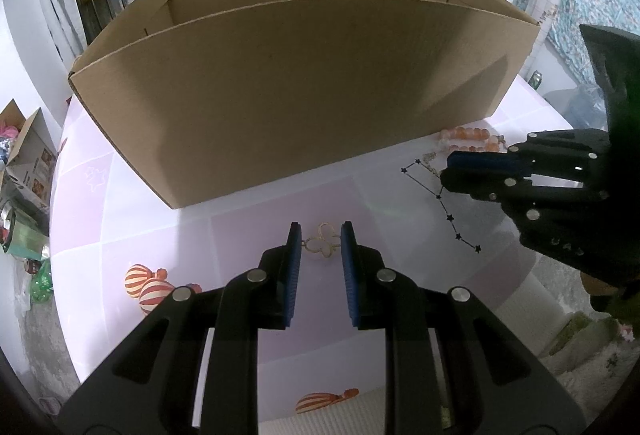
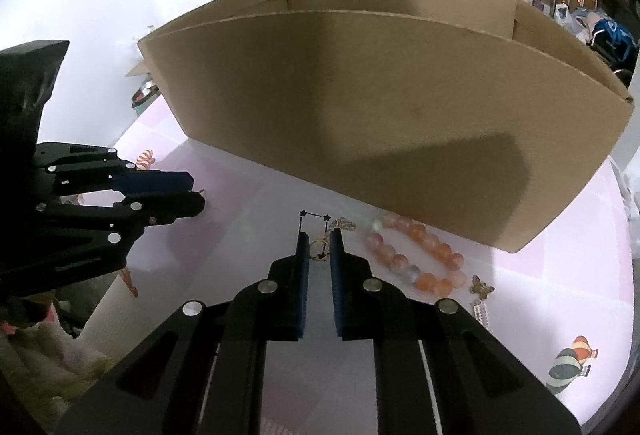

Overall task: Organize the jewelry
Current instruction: 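Close the right tool on the round gold pendant and lift it, then carry the pendant over the box with the right tool while the left tool follows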

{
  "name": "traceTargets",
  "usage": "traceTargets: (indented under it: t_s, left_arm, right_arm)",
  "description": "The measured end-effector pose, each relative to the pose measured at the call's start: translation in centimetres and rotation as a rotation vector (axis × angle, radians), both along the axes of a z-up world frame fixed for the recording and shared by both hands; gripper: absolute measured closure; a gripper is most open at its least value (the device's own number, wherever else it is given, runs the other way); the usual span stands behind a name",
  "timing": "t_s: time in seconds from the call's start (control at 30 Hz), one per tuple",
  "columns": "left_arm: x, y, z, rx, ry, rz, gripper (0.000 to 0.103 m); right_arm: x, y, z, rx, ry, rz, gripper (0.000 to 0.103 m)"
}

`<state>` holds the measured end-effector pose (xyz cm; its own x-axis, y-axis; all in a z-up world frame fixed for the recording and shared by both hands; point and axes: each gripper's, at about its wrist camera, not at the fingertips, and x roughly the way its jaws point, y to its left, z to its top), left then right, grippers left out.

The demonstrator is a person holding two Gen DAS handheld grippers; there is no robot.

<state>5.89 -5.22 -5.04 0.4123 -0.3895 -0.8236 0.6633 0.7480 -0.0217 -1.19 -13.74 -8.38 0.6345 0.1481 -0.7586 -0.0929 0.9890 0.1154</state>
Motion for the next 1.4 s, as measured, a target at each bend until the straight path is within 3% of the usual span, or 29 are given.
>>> traceTargets:
  t_s: [0.43,0.7,0.9,1.2,1.4]
  left_arm:
    - [-1.2,0.6,2.4,-0.056,-0.059,-0.003,0.085]
    - [-1.4,1.2,8.3,-0.172,-0.16,-0.036,0.085]
    - [1.4,-1.1,11.4,-0.243,-0.198,-0.041,0.085]
    - [7.8,-6.9,9.5,-0.238,-0.099,-0.01,0.085]
    - [9.8,-8.2,8.0,-0.222,-0.049,0.016,0.084]
  right_arm:
    - [-1.4,0.0,3.8,0.039,-0.094,0.002,0.092]
    - [-1.5,-0.2,9.1,0.06,-0.232,0.02,0.092]
    - [0.6,-1.4,12.5,0.031,-0.315,0.009,0.092]
    - [6.9,-4.4,11.2,-0.016,-0.154,-0.087,0.092]
    - [9.6,-4.8,9.5,-0.063,-0.06,-0.129,0.092]
